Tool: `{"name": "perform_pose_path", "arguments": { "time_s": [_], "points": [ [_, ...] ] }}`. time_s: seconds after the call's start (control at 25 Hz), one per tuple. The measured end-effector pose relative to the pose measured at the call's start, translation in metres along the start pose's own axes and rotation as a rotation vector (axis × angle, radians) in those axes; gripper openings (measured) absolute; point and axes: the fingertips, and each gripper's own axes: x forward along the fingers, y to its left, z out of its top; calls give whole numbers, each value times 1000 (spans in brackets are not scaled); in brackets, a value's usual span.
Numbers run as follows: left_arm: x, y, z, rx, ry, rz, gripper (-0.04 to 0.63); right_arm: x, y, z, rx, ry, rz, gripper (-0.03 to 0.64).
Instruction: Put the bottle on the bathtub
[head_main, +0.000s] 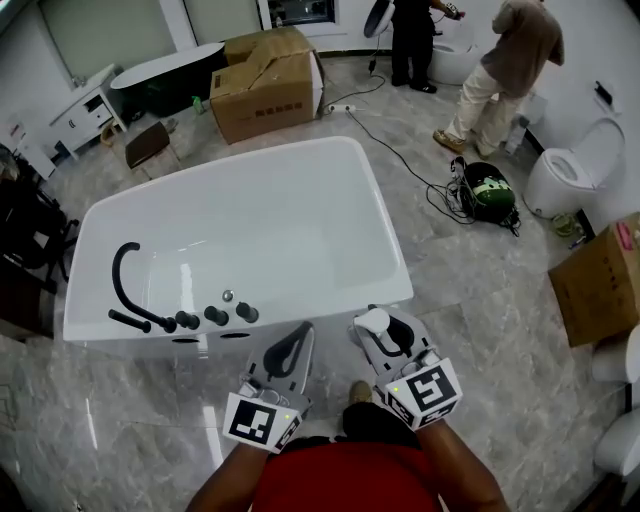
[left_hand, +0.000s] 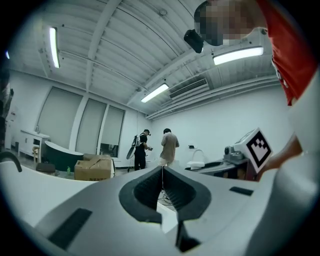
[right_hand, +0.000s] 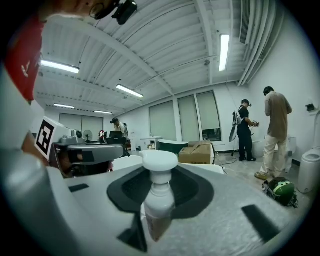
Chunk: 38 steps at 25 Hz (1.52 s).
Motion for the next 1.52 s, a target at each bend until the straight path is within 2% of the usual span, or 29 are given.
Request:
{"name": "perform_pose_path", "arguments": {
  "time_s": [0.2,0.4,0.68,1.08,1.36,1.52],
  "points": [
    [40,16,-14,-2,27,86,11,39,-33,-19,-41,23,78,107],
    [70,35,-27,-5,55,134,11,74,-57,-54,-47,70,118,107],
    [97,49,-49,-3,96,108,11,111,-75,-106,-41,133,120,107],
    [107,77,-87,-41,202,87,11,151,-101,-167,-6,206,82,107],
    [112,81,-99,-61,262,65,11,157,-114,-186,9,228,74,107],
    [115,91,-94,-34,226,75,11,161,-111,-192,-9,238,79,107]
  ]
}}
